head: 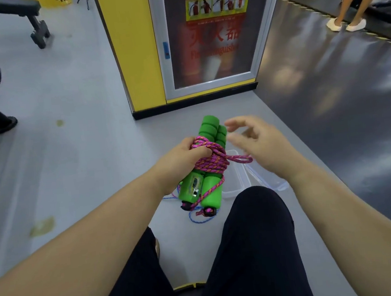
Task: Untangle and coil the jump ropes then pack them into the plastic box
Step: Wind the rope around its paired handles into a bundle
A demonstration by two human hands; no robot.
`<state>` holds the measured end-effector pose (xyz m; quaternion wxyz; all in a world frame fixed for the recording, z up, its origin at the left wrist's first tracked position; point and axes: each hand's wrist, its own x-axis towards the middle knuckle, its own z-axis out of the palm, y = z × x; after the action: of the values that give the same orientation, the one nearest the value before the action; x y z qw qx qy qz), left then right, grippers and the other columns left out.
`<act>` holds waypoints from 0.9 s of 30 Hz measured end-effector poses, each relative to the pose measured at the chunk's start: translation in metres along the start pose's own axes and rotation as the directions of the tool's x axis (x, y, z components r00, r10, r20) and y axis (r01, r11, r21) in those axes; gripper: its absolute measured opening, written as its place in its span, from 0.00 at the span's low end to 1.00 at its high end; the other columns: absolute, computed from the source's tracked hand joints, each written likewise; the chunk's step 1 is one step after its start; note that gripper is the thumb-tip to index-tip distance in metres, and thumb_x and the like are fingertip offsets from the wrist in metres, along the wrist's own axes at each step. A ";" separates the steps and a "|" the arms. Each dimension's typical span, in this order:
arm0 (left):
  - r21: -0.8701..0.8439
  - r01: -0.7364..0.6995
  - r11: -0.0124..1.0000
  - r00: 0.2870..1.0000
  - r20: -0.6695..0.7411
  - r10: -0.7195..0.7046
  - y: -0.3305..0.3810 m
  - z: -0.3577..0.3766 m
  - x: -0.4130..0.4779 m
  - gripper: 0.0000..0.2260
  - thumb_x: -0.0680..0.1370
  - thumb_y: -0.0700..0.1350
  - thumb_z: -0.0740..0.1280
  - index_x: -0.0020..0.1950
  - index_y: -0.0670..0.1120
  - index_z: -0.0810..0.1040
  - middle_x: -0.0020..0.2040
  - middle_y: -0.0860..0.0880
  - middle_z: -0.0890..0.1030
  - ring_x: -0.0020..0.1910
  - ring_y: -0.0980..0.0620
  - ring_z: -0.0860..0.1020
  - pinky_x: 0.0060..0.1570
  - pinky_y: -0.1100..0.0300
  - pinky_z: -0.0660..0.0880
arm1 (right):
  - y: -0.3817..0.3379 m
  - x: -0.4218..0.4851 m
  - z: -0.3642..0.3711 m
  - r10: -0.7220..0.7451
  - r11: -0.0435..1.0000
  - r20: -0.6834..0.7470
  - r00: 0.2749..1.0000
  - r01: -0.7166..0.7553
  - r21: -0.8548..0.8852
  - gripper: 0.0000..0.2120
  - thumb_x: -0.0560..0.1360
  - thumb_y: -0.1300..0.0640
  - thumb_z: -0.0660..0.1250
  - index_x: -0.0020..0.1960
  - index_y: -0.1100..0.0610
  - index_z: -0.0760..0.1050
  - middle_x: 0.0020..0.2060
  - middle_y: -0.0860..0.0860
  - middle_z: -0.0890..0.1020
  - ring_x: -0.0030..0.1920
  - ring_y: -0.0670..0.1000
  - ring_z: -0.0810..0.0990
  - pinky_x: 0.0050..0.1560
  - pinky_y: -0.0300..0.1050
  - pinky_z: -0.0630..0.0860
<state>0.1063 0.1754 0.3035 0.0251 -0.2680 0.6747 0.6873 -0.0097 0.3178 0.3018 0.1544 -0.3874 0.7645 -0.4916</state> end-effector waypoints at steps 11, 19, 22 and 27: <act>-0.228 -0.065 0.972 0.998 -0.019 0.062 -0.004 0.009 -0.006 0.08 0.78 0.50 0.63 0.49 0.46 0.77 0.37 0.46 0.83 0.32 0.50 0.82 0.34 0.59 0.81 | 0.011 -0.007 0.018 -0.192 0.979 -0.014 0.981 0.192 0.062 0.08 0.71 0.58 0.70 0.40 0.46 0.76 0.43 0.45 0.74 0.42 0.43 0.75 0.44 0.39 0.75; -0.207 -0.018 0.978 0.981 -0.191 -0.022 -0.016 0.017 -0.001 0.08 0.79 0.49 0.63 0.47 0.46 0.78 0.42 0.43 0.83 0.40 0.45 0.81 0.48 0.50 0.79 | 0.029 -0.017 0.018 -0.153 0.987 0.056 0.987 0.156 -0.042 0.15 0.75 0.66 0.65 0.58 0.53 0.77 0.45 0.44 0.77 0.47 0.36 0.76 0.49 0.28 0.71; -0.178 0.021 0.984 0.976 -0.208 -0.058 -0.020 0.018 0.000 0.10 0.79 0.49 0.63 0.51 0.44 0.78 0.44 0.42 0.83 0.42 0.43 0.81 0.50 0.49 0.79 | 0.029 -0.021 0.020 -0.113 0.987 0.073 0.991 0.121 -0.109 0.16 0.75 0.67 0.64 0.60 0.54 0.76 0.50 0.46 0.79 0.51 0.38 0.76 0.56 0.34 0.73; -0.459 0.087 0.884 0.935 -0.268 -0.231 -0.012 0.011 -0.002 0.09 0.79 0.45 0.62 0.48 0.39 0.76 0.38 0.41 0.79 0.34 0.45 0.78 0.36 0.54 0.78 | 0.027 -0.037 0.031 -0.205 0.878 0.383 0.901 0.342 -0.335 0.42 0.67 0.60 0.66 0.75 0.50 0.46 0.74 0.45 0.49 0.75 0.44 0.44 0.74 0.38 0.43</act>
<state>0.1085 0.1877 0.2928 -0.0869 -0.4281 0.4724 0.7655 0.0218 0.3317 0.2578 0.1294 -0.5940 0.7463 -0.2712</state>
